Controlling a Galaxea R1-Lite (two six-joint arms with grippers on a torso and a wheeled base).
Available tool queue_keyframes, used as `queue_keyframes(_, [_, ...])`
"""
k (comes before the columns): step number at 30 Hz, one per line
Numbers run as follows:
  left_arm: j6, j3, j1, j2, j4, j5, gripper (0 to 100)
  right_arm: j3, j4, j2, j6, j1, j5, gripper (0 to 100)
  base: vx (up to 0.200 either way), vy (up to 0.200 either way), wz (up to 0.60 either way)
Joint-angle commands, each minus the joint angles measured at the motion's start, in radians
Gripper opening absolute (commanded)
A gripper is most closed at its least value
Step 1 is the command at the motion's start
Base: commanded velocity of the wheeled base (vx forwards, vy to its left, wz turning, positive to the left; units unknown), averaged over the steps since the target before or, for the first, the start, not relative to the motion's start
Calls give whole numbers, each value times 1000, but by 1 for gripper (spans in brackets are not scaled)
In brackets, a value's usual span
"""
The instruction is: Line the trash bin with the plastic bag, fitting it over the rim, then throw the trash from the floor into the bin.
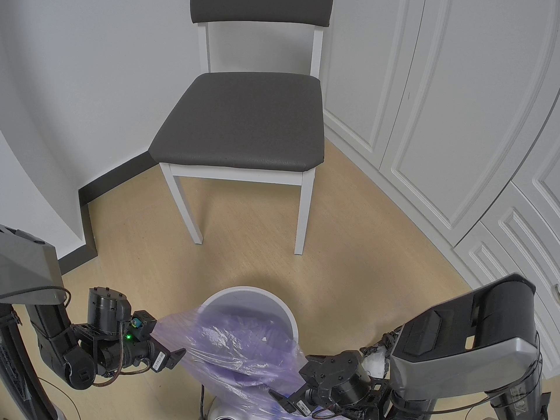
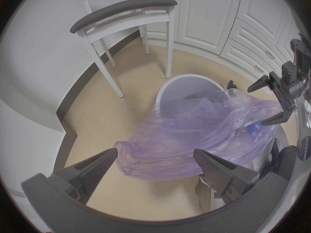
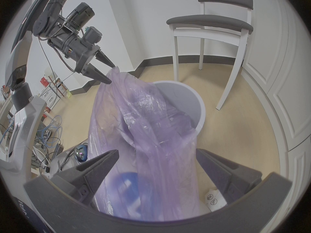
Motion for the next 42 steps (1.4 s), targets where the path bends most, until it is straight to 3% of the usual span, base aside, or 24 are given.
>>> queue_keyframes(1, [0,-4,0,4,-1,1,100,-12,-9,36,1,10,-1,100,0,0,0])
queue_keyframes(4, [-2,-4,0,5,-8,1,100,-26,-70,67,1,16,-3,100,0,0,0])
queue_keyframes(5, [-2,-4,0,5,-14,1,100,-27,-95,76,1,15,-3,0,0,0,0])
queue_keyframes(14, [-11,4,0,39,-124,7,100,-14,-131,57,0,16,-3,0,0,0,0])
queue_keyframes(19, [-9,12,6,35,-136,7,100,25,-119,11,-3,18,-1,0,0,0,0])
queue_keyframes(25, [-6,15,2,38,-138,7,100,17,-130,94,-38,18,-3,0,0,0,0])
queue_keyframes(26, [-6,15,2,38,-138,7,100,17,-130,94,-38,18,-3,100,0,0,0])
queue_keyframes(42, [-2,19,0,41,-139,9,100,-35,-167,154,-51,2,-1,100,0,0,0])
